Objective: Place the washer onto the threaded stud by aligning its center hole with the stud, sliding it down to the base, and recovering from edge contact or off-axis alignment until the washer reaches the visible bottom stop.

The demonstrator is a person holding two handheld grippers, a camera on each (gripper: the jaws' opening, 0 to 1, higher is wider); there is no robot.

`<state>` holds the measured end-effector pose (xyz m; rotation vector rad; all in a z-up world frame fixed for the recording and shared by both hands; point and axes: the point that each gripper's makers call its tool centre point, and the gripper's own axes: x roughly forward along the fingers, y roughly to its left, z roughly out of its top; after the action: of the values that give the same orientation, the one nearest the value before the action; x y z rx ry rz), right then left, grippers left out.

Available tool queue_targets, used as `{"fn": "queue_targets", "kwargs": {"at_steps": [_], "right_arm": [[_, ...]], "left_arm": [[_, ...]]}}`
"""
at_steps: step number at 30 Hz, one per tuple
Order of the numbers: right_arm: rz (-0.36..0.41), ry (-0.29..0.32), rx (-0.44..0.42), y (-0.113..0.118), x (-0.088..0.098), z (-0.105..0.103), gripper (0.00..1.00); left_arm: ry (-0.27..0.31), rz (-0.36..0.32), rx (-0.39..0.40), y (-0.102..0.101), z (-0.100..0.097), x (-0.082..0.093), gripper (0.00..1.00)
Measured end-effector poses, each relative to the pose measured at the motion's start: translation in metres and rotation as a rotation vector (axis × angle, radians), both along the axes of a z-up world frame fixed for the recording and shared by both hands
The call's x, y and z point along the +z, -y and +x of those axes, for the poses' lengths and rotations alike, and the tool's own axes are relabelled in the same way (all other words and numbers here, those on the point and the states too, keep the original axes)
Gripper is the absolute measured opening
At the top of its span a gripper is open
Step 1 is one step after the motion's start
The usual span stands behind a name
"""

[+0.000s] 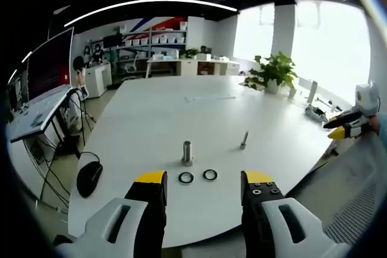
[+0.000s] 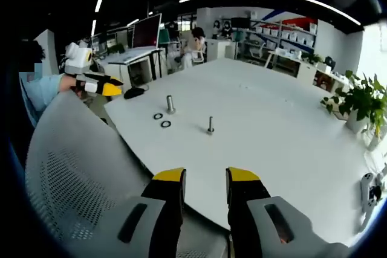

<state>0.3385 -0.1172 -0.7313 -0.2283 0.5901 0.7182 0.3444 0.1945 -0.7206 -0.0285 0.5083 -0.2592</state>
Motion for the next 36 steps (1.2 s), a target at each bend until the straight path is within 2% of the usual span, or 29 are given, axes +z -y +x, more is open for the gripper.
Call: {"fn": "queue_targets", "kwargs": {"at_steps": [2, 4, 5, 6, 9, 14, 16, 20, 24, 27, 28, 29, 30, 31, 34, 36], "right_arm": [[0.002, -0.016, -0.014, 0.001, 0.0, 0.0, 0.29], [0.064, -0.004, -0.05, 0.0, 0.007, 0.005, 0.3], [0.101, -0.033, -0.059, -0.003, 0.008, 0.003, 0.3], [0.095, -0.051, -0.049, -0.003, 0.005, 0.0, 0.3], [0.045, -0.036, -0.03, -0.003, 0.0, 0.001, 0.29], [0.017, -0.053, -0.037, 0.001, -0.007, 0.003, 0.28], [0.018, -0.045, -0.042, 0.002, -0.006, 0.005, 0.28], [-0.001, -0.043, -0.034, 0.002, -0.006, 0.007, 0.27], [0.016, -0.043, -0.039, 0.002, -0.004, 0.011, 0.26], [0.022, -0.041, -0.041, 0.002, -0.003, 0.014, 0.26], [0.022, -0.042, -0.042, 0.003, -0.003, 0.015, 0.26], [0.023, -0.043, -0.045, 0.004, -0.003, 0.015, 0.26], [0.027, -0.046, -0.044, 0.003, -0.003, 0.014, 0.26], [0.036, -0.053, -0.035, 0.001, -0.003, 0.012, 0.26], [0.033, -0.056, -0.032, 0.001, -0.004, 0.014, 0.26], [0.035, -0.06, -0.027, 0.001, -0.004, 0.014, 0.25]], "left_arm": [[-0.005, 0.008, -0.003, -0.001, -0.001, -0.001, 0.47], [-0.012, 0.006, -0.002, -0.001, -0.001, -0.002, 0.47], [-0.01, 0.005, -0.004, 0.0, -0.001, -0.002, 0.46], [-0.007, 0.01, -0.009, 0.001, 0.0, -0.001, 0.46], [-0.013, 0.015, -0.008, 0.0, -0.001, -0.003, 0.45], [-0.015, 0.009, -0.002, -0.001, 0.0, -0.003, 0.45], [-0.002, 0.02, -0.008, -0.001, 0.001, -0.001, 0.43], [-0.017, 0.025, -0.008, -0.002, 0.001, -0.003, 0.42], [0.015, 0.002, 0.027, -0.007, 0.004, 0.006, 0.41], [-0.008, -0.008, 0.021, -0.005, 0.006, 0.003, 0.42], [-0.033, -0.007, -0.014, -0.001, 0.006, -0.001, 0.42], [-0.078, -0.012, -0.066, 0.006, 0.003, -0.007, 0.42], [-0.121, -0.009, -0.085, 0.008, 0.001, -0.013, 0.42], [-0.113, 0.014, -0.105, 0.008, 0.005, -0.014, 0.42], [-0.137, -0.003, -0.131, 0.013, 0.009, -0.016, 0.42], [-0.149, 0.001, -0.136, 0.008, 0.013, -0.018, 0.42]]}}
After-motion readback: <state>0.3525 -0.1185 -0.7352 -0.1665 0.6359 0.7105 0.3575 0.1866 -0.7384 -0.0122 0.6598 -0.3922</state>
